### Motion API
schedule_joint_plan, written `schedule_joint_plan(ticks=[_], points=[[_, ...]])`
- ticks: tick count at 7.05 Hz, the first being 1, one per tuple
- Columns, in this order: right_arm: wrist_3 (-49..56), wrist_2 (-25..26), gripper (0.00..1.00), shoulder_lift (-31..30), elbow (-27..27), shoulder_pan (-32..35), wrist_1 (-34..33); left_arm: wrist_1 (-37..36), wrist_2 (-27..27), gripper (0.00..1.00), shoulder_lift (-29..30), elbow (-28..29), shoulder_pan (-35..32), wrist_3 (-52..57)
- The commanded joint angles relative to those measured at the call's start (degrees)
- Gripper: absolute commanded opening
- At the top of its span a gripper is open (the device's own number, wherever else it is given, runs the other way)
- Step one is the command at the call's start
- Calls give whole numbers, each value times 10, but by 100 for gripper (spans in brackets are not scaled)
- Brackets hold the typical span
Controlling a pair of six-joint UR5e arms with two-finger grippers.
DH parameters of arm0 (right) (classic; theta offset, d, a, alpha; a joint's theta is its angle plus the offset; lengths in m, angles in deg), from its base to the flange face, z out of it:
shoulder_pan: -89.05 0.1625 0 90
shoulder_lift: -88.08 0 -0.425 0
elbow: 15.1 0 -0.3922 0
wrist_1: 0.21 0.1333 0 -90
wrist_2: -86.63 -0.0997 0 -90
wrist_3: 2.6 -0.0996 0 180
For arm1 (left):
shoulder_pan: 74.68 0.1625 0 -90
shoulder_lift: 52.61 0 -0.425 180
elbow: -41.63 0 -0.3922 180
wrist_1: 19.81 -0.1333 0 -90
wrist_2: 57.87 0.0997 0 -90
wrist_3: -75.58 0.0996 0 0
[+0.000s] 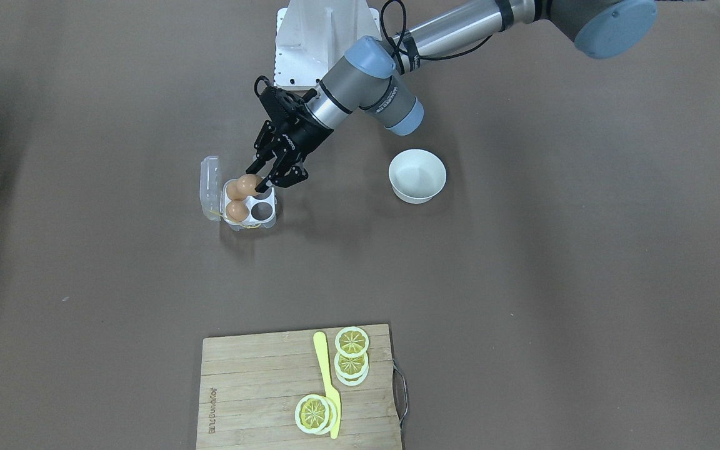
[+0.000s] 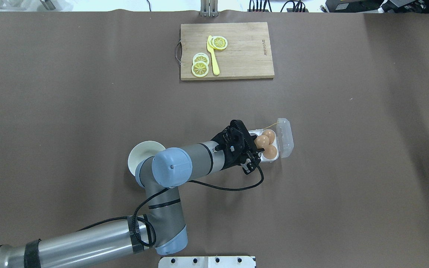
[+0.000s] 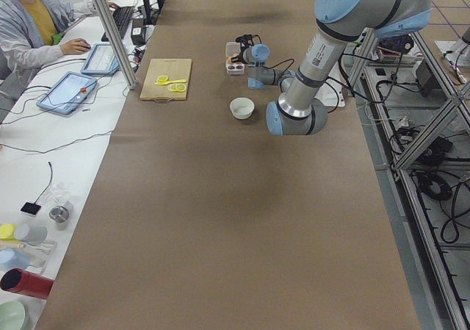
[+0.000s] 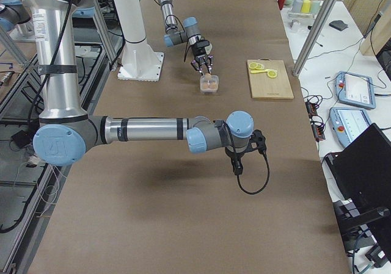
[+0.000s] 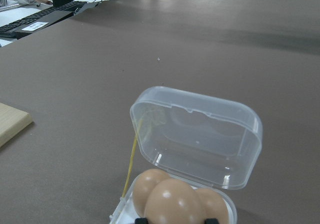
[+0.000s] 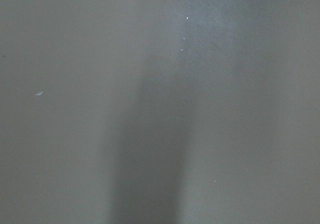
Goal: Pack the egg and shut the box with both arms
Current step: 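Lower the egg into the empty slot and open the left gripper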
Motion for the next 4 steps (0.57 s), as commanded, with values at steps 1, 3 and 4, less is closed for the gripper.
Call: schedule_joint_plan(ticks=[1,3,4], points=[[-7,-1,100,0,4,0,0,11,1,99,0,0,0,-1],[-8,-1,100,1,6,0,0,12,1,99,0,1,0,-1],[-8,-1,100,1,6,0,0,11,0,99,1,0,-1,-4]])
